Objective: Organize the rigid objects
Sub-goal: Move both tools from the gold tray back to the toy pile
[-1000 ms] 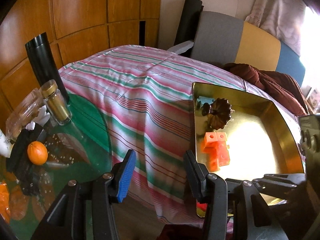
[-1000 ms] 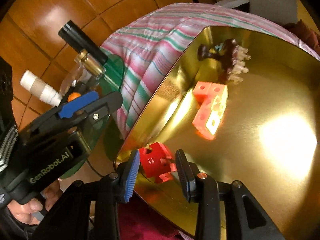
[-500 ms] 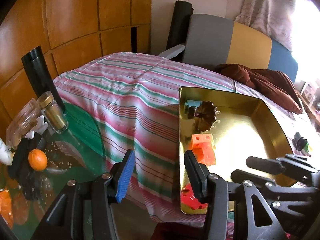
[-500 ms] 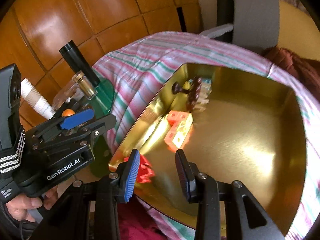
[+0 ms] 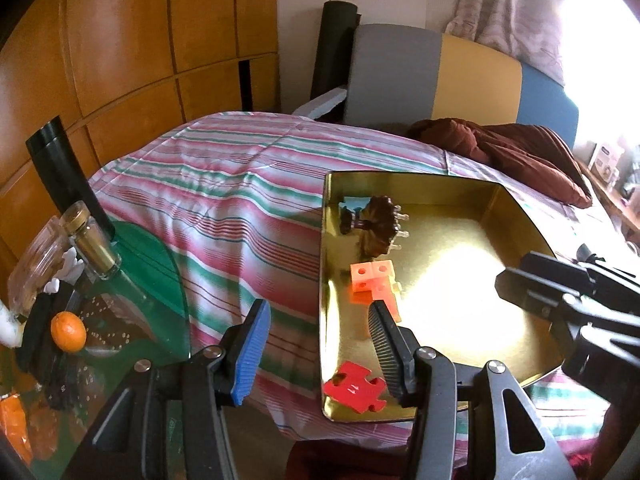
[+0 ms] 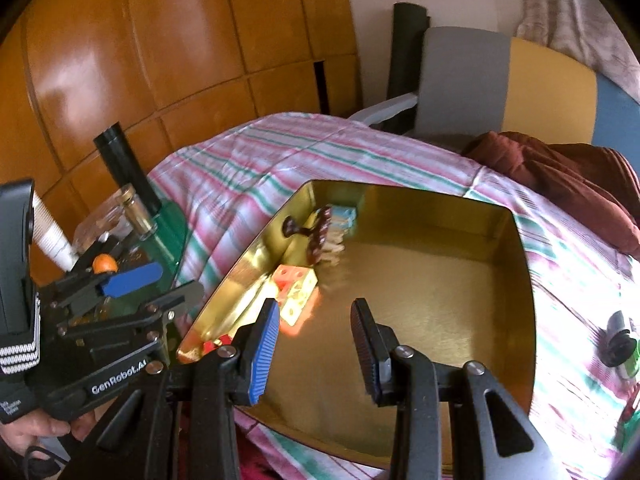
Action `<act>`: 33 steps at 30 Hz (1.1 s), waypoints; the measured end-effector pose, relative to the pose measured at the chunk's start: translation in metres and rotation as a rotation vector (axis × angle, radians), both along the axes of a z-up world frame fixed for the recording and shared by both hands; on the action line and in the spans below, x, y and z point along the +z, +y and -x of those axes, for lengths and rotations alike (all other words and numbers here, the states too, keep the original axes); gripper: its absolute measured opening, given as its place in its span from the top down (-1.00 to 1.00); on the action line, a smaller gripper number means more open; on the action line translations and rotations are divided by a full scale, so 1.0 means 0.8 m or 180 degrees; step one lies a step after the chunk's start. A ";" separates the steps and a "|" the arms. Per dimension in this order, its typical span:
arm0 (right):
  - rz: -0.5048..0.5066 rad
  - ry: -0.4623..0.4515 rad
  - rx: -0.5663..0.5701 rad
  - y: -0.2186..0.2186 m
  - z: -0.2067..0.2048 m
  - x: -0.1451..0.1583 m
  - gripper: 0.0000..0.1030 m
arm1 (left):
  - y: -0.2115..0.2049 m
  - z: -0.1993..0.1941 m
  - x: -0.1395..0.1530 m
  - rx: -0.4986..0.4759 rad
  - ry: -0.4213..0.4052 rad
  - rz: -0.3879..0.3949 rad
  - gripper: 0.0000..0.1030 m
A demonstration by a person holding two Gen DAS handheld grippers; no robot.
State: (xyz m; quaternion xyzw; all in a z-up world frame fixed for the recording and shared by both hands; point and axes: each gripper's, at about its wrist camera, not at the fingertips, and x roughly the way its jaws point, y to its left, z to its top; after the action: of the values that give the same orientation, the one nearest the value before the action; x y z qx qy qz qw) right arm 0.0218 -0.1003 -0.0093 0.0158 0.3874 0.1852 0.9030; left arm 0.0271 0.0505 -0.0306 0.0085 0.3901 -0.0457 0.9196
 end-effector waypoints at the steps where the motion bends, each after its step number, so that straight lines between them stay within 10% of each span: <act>1: 0.0003 -0.0010 -0.0020 -0.002 0.000 0.000 0.29 | -0.002 0.000 0.000 -0.0010 0.0001 -0.0005 -0.01; 14: 0.0042 -0.0117 -0.0300 -0.040 0.003 0.002 0.29 | -0.032 0.001 0.001 -0.0217 0.0005 -0.0085 -0.03; 33: 0.0077 -0.0144 -0.1334 -0.237 0.024 0.011 0.22 | -0.099 0.000 0.004 -0.0652 0.0000 -0.0147 -0.24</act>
State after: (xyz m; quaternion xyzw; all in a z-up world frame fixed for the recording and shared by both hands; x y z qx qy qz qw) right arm 0.0027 -0.2901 -0.0001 0.0810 0.3575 -0.0111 0.9303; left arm 0.0269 -0.0285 -0.0273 0.0696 0.3881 -0.1304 0.9097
